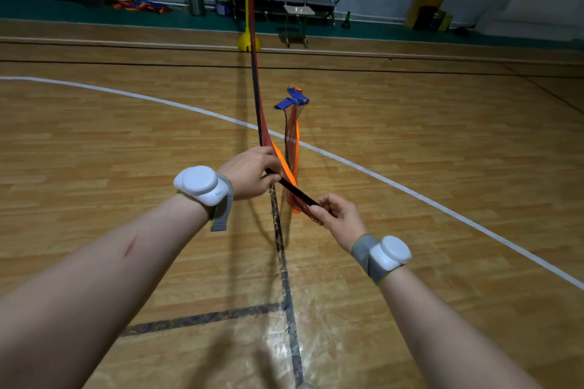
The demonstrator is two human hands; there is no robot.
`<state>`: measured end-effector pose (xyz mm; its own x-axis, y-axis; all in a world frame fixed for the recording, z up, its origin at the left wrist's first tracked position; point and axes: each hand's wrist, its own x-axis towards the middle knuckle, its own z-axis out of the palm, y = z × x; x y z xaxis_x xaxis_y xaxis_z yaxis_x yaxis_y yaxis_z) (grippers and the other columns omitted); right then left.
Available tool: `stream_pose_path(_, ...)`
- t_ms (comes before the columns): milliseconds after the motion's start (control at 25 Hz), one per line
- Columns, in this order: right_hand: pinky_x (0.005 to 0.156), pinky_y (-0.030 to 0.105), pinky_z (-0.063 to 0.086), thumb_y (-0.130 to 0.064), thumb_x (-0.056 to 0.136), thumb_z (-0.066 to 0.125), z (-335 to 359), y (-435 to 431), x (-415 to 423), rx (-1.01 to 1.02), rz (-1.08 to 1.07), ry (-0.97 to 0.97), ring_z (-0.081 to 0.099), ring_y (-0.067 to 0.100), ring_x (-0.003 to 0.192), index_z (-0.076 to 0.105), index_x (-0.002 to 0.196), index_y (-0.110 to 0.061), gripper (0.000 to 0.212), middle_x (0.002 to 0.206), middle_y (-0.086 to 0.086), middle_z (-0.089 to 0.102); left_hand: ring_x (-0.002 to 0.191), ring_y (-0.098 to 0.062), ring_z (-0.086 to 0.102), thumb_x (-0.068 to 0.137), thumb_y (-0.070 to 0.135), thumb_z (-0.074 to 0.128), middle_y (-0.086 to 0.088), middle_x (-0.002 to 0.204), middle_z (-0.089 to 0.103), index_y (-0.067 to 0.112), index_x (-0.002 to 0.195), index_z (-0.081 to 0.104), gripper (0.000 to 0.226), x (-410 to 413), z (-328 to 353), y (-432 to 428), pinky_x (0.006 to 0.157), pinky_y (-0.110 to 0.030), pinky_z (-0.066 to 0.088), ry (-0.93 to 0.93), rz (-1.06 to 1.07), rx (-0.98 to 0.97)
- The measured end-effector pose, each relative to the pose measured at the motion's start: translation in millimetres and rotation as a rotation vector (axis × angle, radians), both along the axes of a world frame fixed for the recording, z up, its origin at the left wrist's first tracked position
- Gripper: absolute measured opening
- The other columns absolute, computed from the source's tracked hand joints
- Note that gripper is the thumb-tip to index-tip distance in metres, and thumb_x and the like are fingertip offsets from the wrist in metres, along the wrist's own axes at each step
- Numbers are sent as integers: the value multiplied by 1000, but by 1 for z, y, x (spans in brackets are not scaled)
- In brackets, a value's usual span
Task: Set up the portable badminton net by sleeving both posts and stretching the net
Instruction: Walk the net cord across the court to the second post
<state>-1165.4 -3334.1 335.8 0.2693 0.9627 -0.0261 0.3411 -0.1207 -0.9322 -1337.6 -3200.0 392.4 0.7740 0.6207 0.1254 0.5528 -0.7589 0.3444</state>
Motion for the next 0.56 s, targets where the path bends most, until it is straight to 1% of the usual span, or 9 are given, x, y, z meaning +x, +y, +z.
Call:
stream_pose_path(80, 64, 9, 42, -13, 88, 60, 8, -9, -13, 18, 4, -10, 53, -3, 67, 68, 99, -10, 14, 77, -9, 61, 101, -17, 50, 92, 29, 51, 0, 104, 52, 15, 105, 61, 22, -7, -4, 1, 77, -24, 36, 50, 3, 17)
stream_pose_path(160, 68, 8, 42, -12, 86, 62, 17, -16, -26, 33, 29, -20, 56, -9, 70, 70, 104, -9, 19, 83, -10, 64, 103, -19, 50, 93, 29, 49, 0, 104, 52, 16, 108, 60, 22, -11, -6, -2, 76, -27, 38, 93, -11, 32)
stream_pose_path(240, 71, 7, 42, -10, 86, 62, 24, -22, -39, 52, 57, -37, 55, -6, 74, 70, 105, -6, 21, 84, -8, 62, 107, -20, 50, 93, 26, 49, -2, 109, 54, 17, 111, 58, 22, -13, -6, -7, 79, -29, 41, 86, -17, 33)
stream_pose_path(320, 75, 9, 42, -6, 86, 61, 30, -26, -50, 56, 70, -71, 54, -2, 76, 69, 105, -4, 21, 81, -7, 58, 109, -18, 51, 93, 18, 49, 0, 115, 54, 19, 112, 60, 22, -18, -3, -17, 81, -27, 41, 51, -35, 21)
stream_pose_path(400, 82, 21, 46, -5, 85, 61, 30, -28, -55, 38, 69, -111, 56, 9, 81, 69, 102, -2, 19, 84, -1, 59, 109, -17, 54, 91, 11, 49, 3, 119, 57, 19, 110, 62, 24, -20, -5, -33, 86, -32, 46, 47, -116, -5)
stream_pose_path(440, 83, 27, 47, -6, 85, 62, 30, -28, -58, 23, 63, -134, 56, 13, 83, 70, 98, -3, 16, 86, 3, 60, 109, -17, 55, 90, 10, 49, 3, 119, 58, 19, 109, 63, 25, -21, -7, -44, 87, -36, 47, 54, -159, -21)
stream_pose_path(480, 81, 28, 48, -7, 84, 62, 30, -29, -60, 11, 51, -141, 55, 13, 81, 70, 92, -7, 11, 84, 4, 60, 108, -17, 56, 89, 11, 50, 4, 118, 59, 18, 109, 63, 25, -23, -9, -54, 87, -38, 47, 60, -192, -37)
stream_pose_path(520, 75, 24, 47, -9, 84, 63, 28, -28, -60, 10, 38, -130, 54, 10, 77, 68, 86, -14, 7, 81, 3, 60, 108, -17, 56, 89, 13, 52, 3, 116, 59, 18, 110, 62, 24, -26, -11, -61, 87, -39, 47, 61, -208, -46)
stream_pose_path(560, 69, 17, 46, -10, 83, 64, 26, -28, -61, 19, 27, -124, 52, 4, 71, 65, 80, -21, 12, 78, 0, 59, 107, -17, 55, 89, 17, 53, 3, 115, 60, 18, 110, 61, 23, -29, -12, -64, 88, -38, 47, 59, -205, -47)
